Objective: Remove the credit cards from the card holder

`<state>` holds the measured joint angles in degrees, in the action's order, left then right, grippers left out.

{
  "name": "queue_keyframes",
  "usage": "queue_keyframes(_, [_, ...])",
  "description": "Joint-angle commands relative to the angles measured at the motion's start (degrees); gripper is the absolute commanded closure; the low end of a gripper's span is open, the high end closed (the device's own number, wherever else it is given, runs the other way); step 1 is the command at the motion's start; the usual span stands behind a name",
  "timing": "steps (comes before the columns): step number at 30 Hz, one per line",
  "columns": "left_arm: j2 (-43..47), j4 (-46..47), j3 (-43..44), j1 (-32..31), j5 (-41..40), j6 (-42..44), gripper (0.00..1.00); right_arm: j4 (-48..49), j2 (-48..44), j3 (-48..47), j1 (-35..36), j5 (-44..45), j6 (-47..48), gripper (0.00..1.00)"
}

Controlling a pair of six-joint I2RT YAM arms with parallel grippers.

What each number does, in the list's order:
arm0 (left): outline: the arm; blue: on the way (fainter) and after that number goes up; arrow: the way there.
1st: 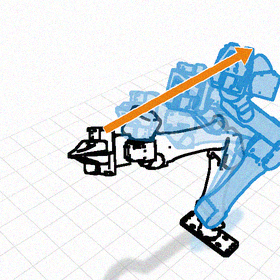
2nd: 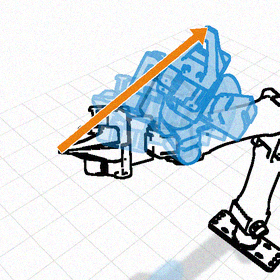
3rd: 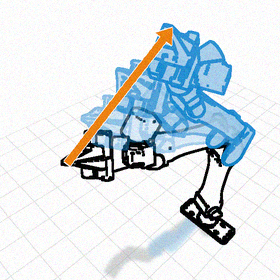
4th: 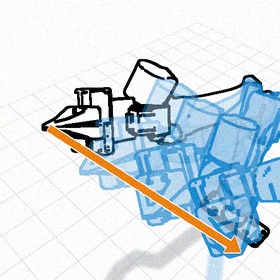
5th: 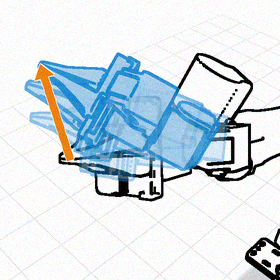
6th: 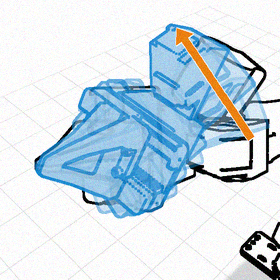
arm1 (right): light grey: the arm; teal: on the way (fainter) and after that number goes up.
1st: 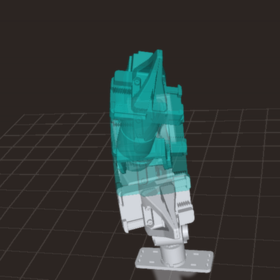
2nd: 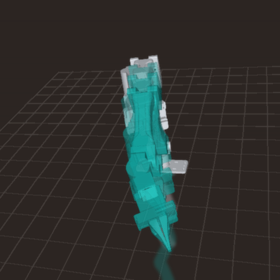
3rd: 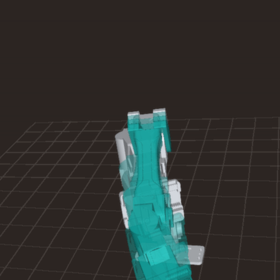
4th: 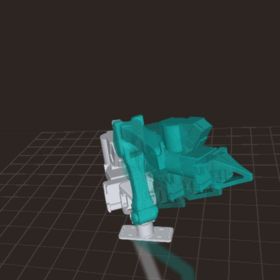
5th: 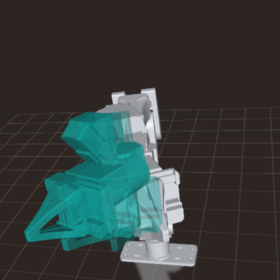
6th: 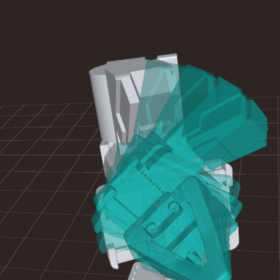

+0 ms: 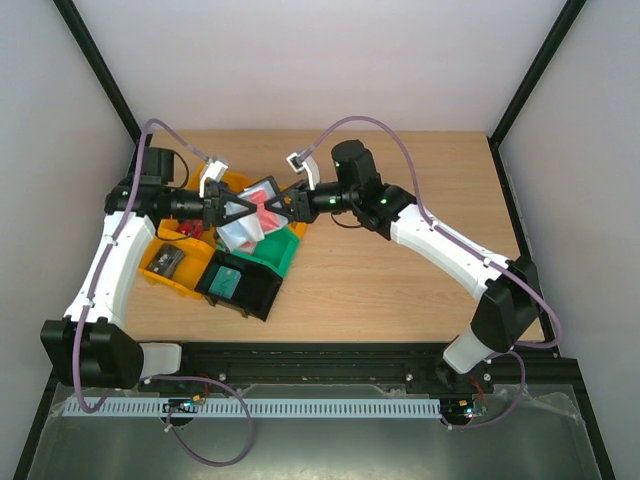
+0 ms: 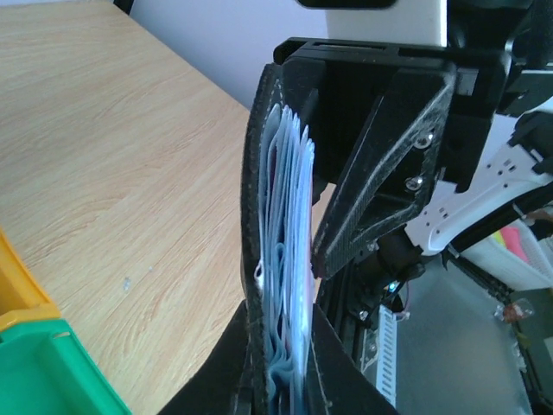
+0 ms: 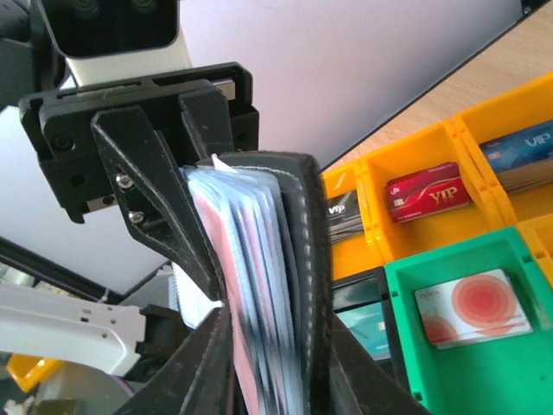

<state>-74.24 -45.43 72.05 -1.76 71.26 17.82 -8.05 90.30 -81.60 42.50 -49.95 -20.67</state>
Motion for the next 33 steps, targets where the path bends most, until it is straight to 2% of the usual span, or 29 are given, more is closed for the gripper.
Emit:
queue_keyframes(1, [-1.70,-4.13,1.45,-1.84,-3.48,4.06,0.98,11.60,-3.60,1.41,0.83,-7.27,0.20,0.71])
queue_keyframes(5, [-2.01,-6.33,3.21,-2.20,-3.25,6.25,0.98,11.74,-2.31,0.94,0.82,-7.42,0.00,0.71])
queue_keyframes(9, [-1.93,-7.40,3.72,-2.20,-2.81,7.49,0.98,12.66,-1.33,1.63,0.82,-7.74,-0.95,0.97])
queue_keyframes(11, [-1.61,-6.39,3.42,-2.20,-4.96,6.52,0.97,11.77,-1.81,1.44,0.83,-7.82,-0.65,0.98])
queue_keyframes(12, [-1.42,-5.61,3.26,-2.13,-6.78,5.61,0.90,11.00,-2.46,1.46,0.76,-6.82,0.03,0.98])
queue_keyframes(14, [-0.83,-3.06,2.74,-1.92,-12.10,2.24,0.66,8.70,-4.09,1.32,0.74,-4.26,1.86,0.98])
queue_keyframes(17, [0.18,-0.08,1.79,-1.25,-23.06,-0.37,0.48,6.47,-5.64,1.26,0.74,-2.59,2.31,0.98])
queue_keyframes(20, [1.18,1.71,0.58,-0.52,-31.46,-1.17,0.44,5.03,-7.23,1.59,0.74,-1.30,2.14,0.98])
queue_keyframes(23, [2.21,1.84,-0.32,1.01,-34.32,-1.39,0.38,3.15,-8.69,1.82,0.73,1.89,2.87,0.98])
queue_keyframes(29, [3.80,-1.68,0.44,3.32,-32.81,1.33,0.29,0.61,-9.03,1.66,0.44,5.75,3.96,0.98])
queue_keyframes(33, [4.27,-9.73,3.47,4.65,-25.39,9.04,0.19,-1.19,-8.60,0.76,0.30,8.43,4.18,0.98])
